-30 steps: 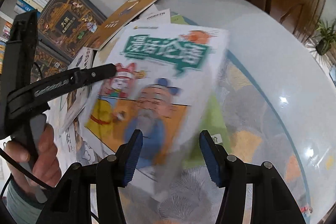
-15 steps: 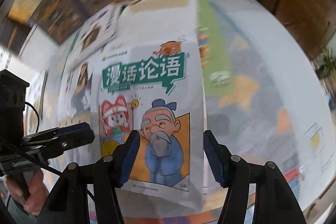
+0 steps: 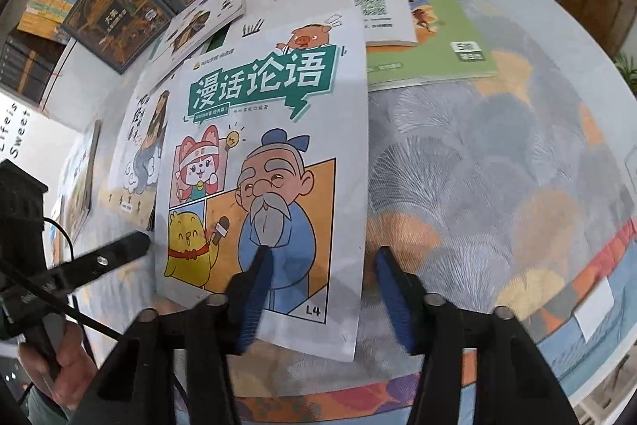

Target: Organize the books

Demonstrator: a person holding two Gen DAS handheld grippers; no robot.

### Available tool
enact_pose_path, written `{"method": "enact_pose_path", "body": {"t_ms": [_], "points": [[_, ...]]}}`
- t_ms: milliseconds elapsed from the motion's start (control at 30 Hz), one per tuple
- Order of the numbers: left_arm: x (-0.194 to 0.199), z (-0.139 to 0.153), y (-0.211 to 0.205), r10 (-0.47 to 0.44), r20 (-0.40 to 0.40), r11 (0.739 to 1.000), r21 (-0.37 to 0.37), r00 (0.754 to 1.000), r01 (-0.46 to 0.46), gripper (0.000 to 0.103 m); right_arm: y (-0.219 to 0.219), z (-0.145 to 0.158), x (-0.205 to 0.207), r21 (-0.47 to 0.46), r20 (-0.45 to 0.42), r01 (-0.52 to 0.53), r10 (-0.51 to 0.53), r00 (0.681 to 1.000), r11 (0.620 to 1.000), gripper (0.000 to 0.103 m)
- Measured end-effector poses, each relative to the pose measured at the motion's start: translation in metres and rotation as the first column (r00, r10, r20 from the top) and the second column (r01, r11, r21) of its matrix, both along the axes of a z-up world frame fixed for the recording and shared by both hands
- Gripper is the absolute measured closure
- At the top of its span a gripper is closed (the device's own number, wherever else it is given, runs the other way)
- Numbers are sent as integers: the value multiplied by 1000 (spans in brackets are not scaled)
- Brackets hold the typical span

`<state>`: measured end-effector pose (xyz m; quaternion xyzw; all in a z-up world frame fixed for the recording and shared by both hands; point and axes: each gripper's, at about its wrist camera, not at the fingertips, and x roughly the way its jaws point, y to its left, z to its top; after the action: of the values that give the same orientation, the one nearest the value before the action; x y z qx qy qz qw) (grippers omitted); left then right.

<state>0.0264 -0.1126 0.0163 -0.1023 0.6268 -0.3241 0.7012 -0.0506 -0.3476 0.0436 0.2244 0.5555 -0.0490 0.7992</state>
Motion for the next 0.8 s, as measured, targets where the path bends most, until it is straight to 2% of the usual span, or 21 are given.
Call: {"method": "enact_pose_path", "body": {"t_ms": [200, 300, 333, 433, 467, 533, 567, 600, 667, 700, 733, 800], "points": [[-7, -1, -11, -19, 23, 999, -47, 1000, 20, 61, 12, 1, -8, -60, 8, 13, -12, 1000, 998, 59], [-6, 2, -12, -38, -45, 982, -187, 998, 29, 62, 0, 2, -13, -51, 4, 39, -39, 999, 998, 59], [-9, 11, -10, -58, -60, 960, -276, 997, 39, 61, -10, 1, -16, -19, 0, 58, -58, 998, 998, 59], [-14, 33, -17, -109, -32, 923, -376, 994, 89, 61, -33, -4, -20, 113, 1, 105, -106, 994, 988, 58], [-14, 36, -22, -119, -12, 922, -373, 993, 106, 61, -37, -5, -20, 140, 0, 118, -119, 993, 983, 58], [-11, 31, -27, -108, 10, 939, -328, 994, 105, 61, -41, -6, -20, 172, -3, 141, -143, 990, 975, 55], [-8, 25, -30, -91, 18, 953, -287, 996, 92, 65, -41, -6, -20, 181, -1, 150, -152, 988, 972, 55], [-7, 20, -30, -79, 33, 965, -248, 996, 85, 74, -40, -5, -20, 176, 0, 150, -152, 988, 973, 54], [-7, 8, -38, -103, 67, 979, -169, 992, 113, 84, -37, -5, -21, 162, 9, 150, -154, 988, 975, 53], [-8, 4, -42, -120, 72, 982, -139, 990, 129, 84, -36, -5, -22, 165, 14, 156, -161, 987, 974, 51], [-10, 1, -46, -130, 69, 982, -128, 989, 138, 84, -35, -4, -22, 171, 19, 165, -170, 985, 971, 50], [-12, -1, -49, -128, 56, 979, -152, 990, 135, 84, -35, -4, -23, 177, 22, 178, -185, 983, 968, 50]]}}
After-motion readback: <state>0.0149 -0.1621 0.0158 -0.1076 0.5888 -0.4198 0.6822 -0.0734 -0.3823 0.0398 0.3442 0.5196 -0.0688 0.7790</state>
